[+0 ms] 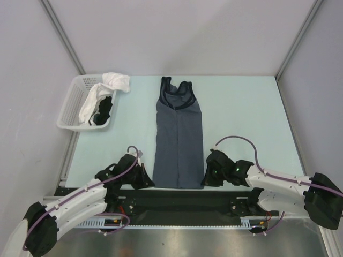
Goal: Fold and stack the tank tops
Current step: Fold the tank top
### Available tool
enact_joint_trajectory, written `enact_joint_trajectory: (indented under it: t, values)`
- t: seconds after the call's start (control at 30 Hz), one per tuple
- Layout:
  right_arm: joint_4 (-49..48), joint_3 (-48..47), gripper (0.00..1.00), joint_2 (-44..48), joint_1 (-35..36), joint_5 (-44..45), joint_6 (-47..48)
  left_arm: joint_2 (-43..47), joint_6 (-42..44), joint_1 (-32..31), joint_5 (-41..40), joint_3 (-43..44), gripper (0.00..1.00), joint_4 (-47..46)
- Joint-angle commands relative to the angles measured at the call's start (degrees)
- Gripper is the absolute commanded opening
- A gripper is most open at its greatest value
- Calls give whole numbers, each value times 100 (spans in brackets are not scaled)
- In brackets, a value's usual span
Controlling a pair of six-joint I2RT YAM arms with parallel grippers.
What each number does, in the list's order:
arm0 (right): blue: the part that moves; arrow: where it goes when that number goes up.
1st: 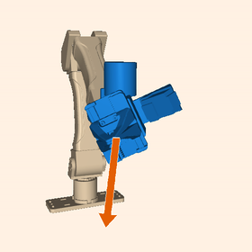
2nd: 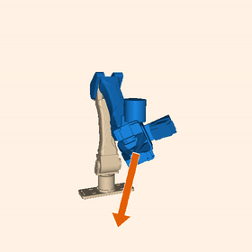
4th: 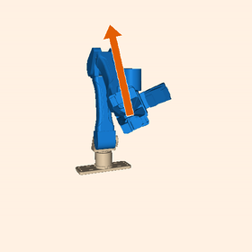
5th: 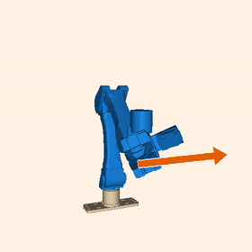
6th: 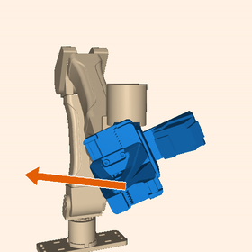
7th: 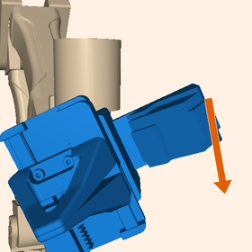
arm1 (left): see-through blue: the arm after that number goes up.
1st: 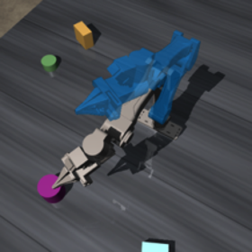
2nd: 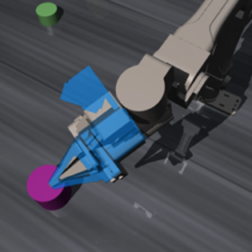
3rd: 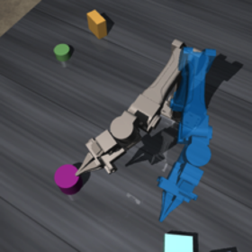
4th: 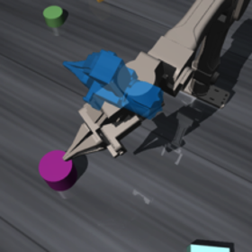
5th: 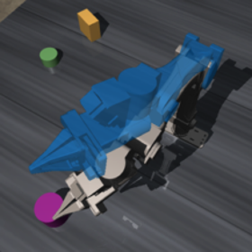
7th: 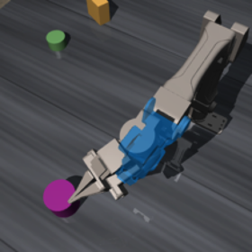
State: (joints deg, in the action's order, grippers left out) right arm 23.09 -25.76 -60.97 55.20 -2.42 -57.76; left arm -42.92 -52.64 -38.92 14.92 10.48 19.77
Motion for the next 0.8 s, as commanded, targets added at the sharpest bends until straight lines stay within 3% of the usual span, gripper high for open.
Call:
enact_joint_trajectory:
  t: [0.0,0.4,0.77]
  values:
    - [740,-333,2,243,35,83,142,231,-88,-72,-190,357,0,1080]
    - [1514,-1922,5,33,-413,233,1072,91,78,-64,-340,1649,0,1539]
    - [1259,-3152,5,-1126,-1476,-207,2066,-1614,965,322,-735,3449,0,1275]
